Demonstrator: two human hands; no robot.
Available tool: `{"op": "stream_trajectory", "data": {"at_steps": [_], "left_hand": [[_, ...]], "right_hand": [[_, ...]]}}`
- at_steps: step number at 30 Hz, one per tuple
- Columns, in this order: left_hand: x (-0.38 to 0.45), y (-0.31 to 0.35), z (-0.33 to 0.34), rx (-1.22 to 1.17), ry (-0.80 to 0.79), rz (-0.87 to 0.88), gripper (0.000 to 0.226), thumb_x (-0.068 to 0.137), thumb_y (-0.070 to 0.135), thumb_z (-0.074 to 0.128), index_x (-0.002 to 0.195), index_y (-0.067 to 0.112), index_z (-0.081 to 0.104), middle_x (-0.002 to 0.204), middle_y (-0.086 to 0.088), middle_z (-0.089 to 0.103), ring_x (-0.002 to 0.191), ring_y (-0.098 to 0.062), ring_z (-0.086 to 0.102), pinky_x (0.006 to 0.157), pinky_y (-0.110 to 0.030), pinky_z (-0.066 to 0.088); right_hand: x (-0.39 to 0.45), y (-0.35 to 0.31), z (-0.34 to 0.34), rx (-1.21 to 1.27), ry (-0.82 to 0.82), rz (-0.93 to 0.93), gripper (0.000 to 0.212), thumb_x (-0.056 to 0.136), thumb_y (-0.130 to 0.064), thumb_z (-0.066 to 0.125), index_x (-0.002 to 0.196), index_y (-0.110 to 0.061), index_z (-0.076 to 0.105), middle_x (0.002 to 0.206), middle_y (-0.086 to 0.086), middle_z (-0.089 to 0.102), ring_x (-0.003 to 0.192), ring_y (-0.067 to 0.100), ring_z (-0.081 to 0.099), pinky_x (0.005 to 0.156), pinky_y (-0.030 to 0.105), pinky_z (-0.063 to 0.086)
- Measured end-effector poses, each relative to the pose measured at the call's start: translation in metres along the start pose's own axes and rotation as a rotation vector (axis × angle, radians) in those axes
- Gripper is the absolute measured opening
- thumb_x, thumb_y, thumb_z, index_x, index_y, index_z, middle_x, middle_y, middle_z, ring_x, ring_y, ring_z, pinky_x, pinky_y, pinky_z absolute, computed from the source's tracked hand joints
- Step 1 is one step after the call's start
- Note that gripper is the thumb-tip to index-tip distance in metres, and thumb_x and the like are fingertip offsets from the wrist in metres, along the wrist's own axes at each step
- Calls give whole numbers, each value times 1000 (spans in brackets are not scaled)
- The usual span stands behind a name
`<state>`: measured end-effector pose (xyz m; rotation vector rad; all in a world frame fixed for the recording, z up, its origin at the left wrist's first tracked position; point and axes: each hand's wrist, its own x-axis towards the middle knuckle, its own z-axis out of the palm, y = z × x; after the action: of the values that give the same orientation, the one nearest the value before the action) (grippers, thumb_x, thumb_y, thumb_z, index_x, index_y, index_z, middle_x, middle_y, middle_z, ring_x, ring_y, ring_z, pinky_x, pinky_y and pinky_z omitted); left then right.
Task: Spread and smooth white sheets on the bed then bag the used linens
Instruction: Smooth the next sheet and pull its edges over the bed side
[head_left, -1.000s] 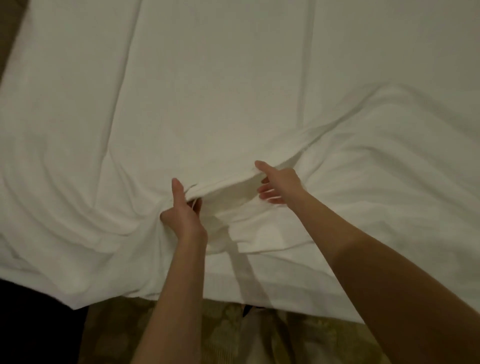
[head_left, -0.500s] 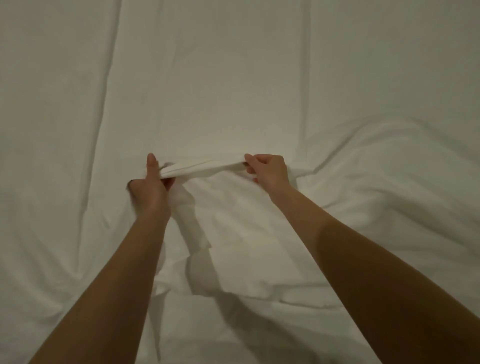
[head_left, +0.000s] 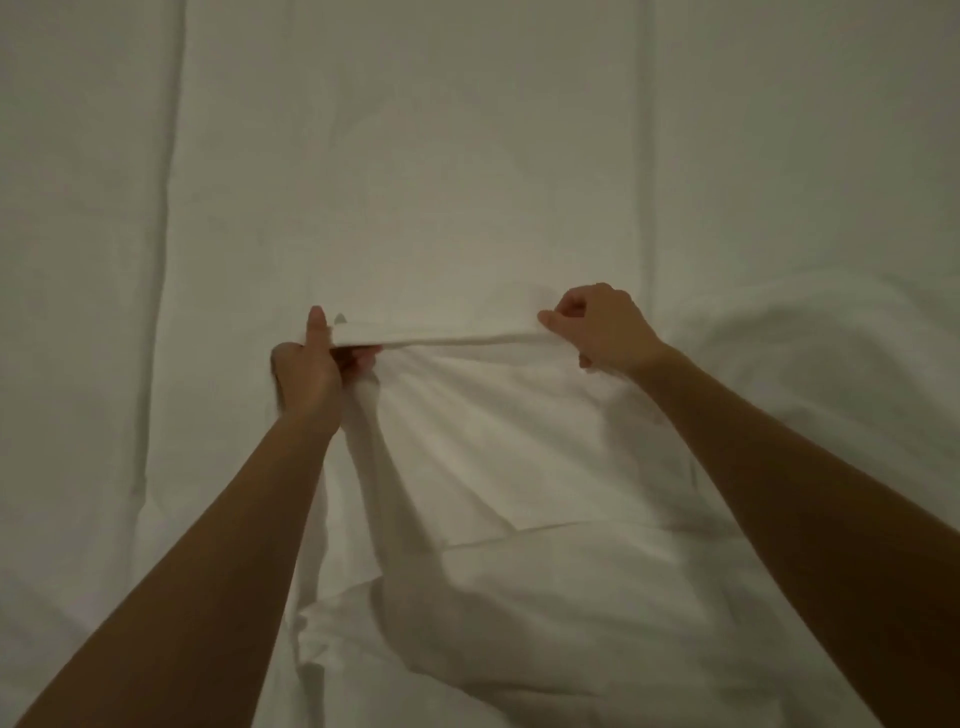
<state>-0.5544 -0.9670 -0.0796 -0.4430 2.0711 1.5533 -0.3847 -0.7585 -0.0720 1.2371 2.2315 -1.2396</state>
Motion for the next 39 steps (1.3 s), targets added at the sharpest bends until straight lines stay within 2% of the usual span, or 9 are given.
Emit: {"op": "stream_trajectory", "data": {"at_steps": [6, 10, 18, 22, 25, 28, 33, 37, 39], "left_hand": [[33, 24, 7, 79, -175, 28, 36, 102, 26, 48, 77, 2, 58, 54, -5, 68, 57, -15, 70, 59, -25, 58], [49, 29, 8, 167, -211, -52, 23, 96, 16, 51, 79, 4, 60, 58, -7, 70, 59, -16, 71, 57, -24, 56], [63, 47, 20, 195, -196, -176, 25, 93, 15, 42, 79, 5, 61, 57, -7, 69, 46, -17, 65, 47, -23, 51], [73, 64, 39, 147, -93, -7, 36, 96, 14, 44, 67, 3, 61, 49, -4, 63, 38, -13, 59, 39, -22, 45], [77, 74, 40, 439, -186, 236, 25, 91, 16, 53, 72, 15, 70, 64, -2, 67, 54, -13, 64, 50, -22, 48], [70, 63, 36, 629, -355, 262, 21, 93, 25, 57, 79, 18, 72, 70, 4, 68, 63, -8, 65, 67, -25, 53], [58, 41, 51, 708, -399, 375, 20, 92, 32, 62, 101, 17, 73, 89, 4, 71, 83, -13, 66, 83, -33, 56], [43, 38, 67, 752, -530, 377, 21, 91, 37, 65, 97, 17, 68, 82, 9, 66, 57, 0, 59, 59, -7, 45], [39, 32, 73, 796, -549, 358, 21, 90, 38, 64, 83, 18, 65, 67, 8, 62, 43, 3, 53, 46, -7, 39]], "right_hand": [[20, -22, -10, -285, -353, 101, 41, 98, -45, 47, 67, -18, 44, 64, 2, 48, 44, 15, 59, 53, 25, 39], [33, -28, -6, -51, -218, 31, 33, 95, -20, 55, 65, -10, 49, 56, 3, 44, 36, 10, 50, 51, 26, 37], [59, -45, -13, 38, 317, -169, 16, 97, -25, 55, 86, -15, 60, 52, -12, 56, 37, -4, 54, 46, 3, 37], [71, -39, -7, -62, 298, -118, 20, 98, -28, 53, 92, -13, 64, 54, -11, 54, 37, -8, 52, 55, 11, 37], [71, -35, -6, -82, 233, -105, 21, 98, -31, 52, 92, -13, 61, 60, -8, 56, 33, -6, 50, 56, 15, 36], [72, -35, -6, -51, 199, -107, 17, 98, -28, 53, 90, -14, 59, 54, -9, 59, 42, 1, 57, 59, 16, 40], [73, -30, 4, 197, 227, -98, 16, 95, -22, 58, 84, -11, 57, 87, -1, 61, 55, 20, 69, 69, 39, 55], [70, -29, 2, 294, 223, -91, 14, 94, -23, 61, 88, -10, 60, 93, -6, 59, 61, 30, 70, 70, 44, 56], [68, -28, -5, 270, 203, -82, 18, 93, -27, 62, 92, -9, 61, 91, -8, 59, 61, 29, 70, 65, 37, 57]]}}
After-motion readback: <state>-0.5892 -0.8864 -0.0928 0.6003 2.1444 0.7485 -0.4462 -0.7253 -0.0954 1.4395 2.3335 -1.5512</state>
